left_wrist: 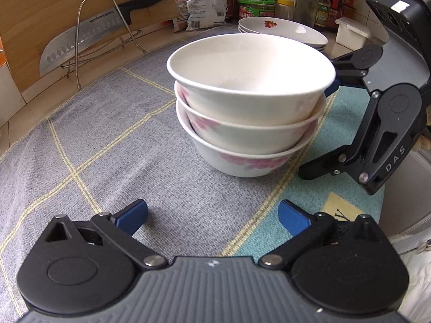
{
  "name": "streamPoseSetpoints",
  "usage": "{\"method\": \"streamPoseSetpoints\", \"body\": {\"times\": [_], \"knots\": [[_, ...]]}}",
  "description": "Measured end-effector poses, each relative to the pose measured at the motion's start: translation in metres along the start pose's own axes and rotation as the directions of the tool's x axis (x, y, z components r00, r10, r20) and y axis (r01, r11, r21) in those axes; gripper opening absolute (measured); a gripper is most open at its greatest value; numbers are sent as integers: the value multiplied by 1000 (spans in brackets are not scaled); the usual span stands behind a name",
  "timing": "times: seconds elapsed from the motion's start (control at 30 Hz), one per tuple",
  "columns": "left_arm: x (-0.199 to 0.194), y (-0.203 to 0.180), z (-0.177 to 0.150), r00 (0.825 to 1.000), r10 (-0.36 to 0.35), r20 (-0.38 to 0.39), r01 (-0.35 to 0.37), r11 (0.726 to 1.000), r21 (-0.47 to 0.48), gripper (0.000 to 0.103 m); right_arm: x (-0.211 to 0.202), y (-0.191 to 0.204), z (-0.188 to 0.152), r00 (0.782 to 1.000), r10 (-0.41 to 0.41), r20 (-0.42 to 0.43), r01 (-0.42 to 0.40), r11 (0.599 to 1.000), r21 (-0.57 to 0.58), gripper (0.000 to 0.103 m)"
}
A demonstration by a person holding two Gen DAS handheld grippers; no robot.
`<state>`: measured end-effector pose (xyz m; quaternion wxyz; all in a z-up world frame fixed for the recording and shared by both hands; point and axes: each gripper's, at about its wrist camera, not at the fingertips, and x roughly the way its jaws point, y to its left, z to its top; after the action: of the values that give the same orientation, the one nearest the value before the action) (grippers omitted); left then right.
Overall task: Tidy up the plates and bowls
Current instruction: 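Grip the three-bowl stack from opposite sides with both tools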
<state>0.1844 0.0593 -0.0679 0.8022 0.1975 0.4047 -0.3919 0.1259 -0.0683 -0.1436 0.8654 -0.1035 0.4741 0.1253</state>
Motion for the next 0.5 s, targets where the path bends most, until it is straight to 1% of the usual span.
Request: {"method": "streamPoseSetpoints", "body": {"times": [0.17, 0.33, 0.5], "knots": [[2, 2, 0, 1000, -10, 9, 10, 1000, 14, 103, -5, -1, -10, 998, 17, 65, -15, 1000, -24, 103], [4, 4, 1, 999, -20, 35, 19, 999, 26, 103, -6, -4, -16, 992, 22, 122, -19, 999, -29, 103], [6, 6, 4, 999, -37, 39, 35, 998, 55, 102, -3, -6, -11, 992, 28, 120, -23, 999, -41, 103]]}}
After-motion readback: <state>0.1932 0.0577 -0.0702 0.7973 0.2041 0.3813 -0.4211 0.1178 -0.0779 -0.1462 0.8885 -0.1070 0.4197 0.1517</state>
